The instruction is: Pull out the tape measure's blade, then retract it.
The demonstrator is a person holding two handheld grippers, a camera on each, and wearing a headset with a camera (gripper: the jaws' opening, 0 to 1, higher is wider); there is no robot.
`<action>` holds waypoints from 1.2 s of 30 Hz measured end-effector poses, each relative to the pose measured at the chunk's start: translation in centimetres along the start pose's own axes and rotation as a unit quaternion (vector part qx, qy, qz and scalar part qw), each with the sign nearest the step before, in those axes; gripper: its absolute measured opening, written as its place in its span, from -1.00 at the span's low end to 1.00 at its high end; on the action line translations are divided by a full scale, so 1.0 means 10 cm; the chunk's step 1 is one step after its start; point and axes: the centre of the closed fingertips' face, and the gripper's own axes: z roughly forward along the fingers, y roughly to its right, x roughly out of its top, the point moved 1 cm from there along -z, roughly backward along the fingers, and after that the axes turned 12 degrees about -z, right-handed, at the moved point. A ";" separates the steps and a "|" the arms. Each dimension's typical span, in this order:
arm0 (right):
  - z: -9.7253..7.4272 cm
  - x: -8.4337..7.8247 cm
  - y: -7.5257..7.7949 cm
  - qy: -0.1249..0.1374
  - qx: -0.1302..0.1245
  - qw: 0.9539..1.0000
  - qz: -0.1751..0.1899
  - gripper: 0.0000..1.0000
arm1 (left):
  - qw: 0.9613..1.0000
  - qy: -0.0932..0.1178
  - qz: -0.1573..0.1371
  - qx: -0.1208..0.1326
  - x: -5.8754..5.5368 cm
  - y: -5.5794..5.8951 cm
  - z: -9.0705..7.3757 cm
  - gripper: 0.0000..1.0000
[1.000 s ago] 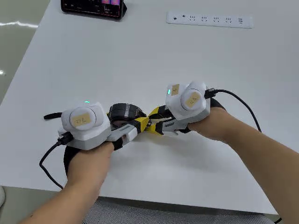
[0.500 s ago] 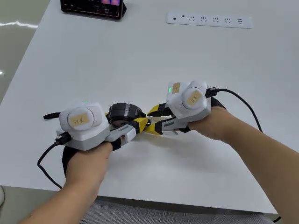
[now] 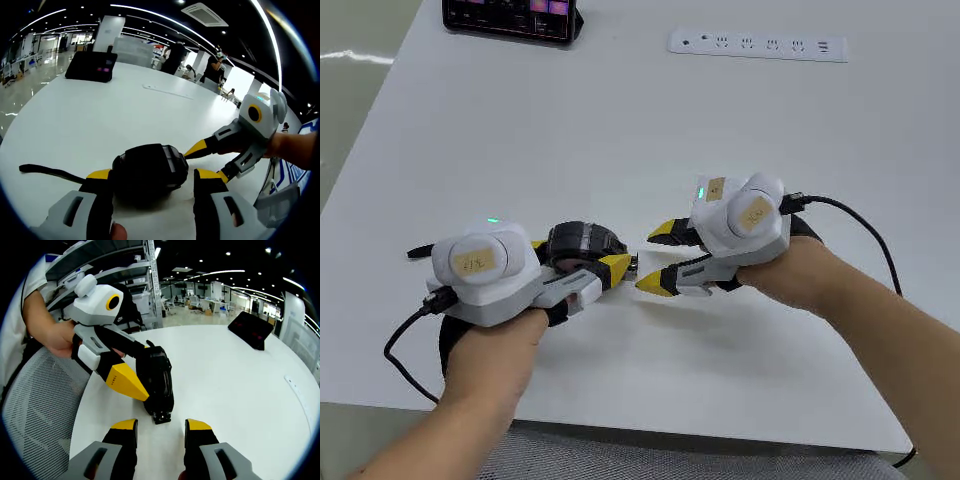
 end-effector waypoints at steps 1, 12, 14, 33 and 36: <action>0.00 -0.01 0.00 0.000 -0.001 1.000 0.002 -0.30 | 1.000 0.000 0.001 0.000 0.00 0.00 0.00 0.22; -0.18 -0.03 -0.05 0.013 -0.033 0.999 0.031 -0.15 | 1.000 -0.003 0.026 -0.016 0.04 0.03 -0.09 0.24; -0.24 -0.03 -0.08 0.018 -0.039 0.999 0.031 -0.12 | 0.999 -0.007 0.039 -0.021 0.03 0.04 -0.11 0.24; -0.74 -0.20 -0.14 0.022 -0.089 0.994 0.056 0.13 | 0.991 -0.022 0.113 -0.075 0.07 0.20 -0.33 0.44; -0.82 -0.23 -0.15 0.021 -0.095 0.994 0.059 0.17 | 0.990 -0.023 0.116 -0.081 0.09 0.19 -0.37 0.46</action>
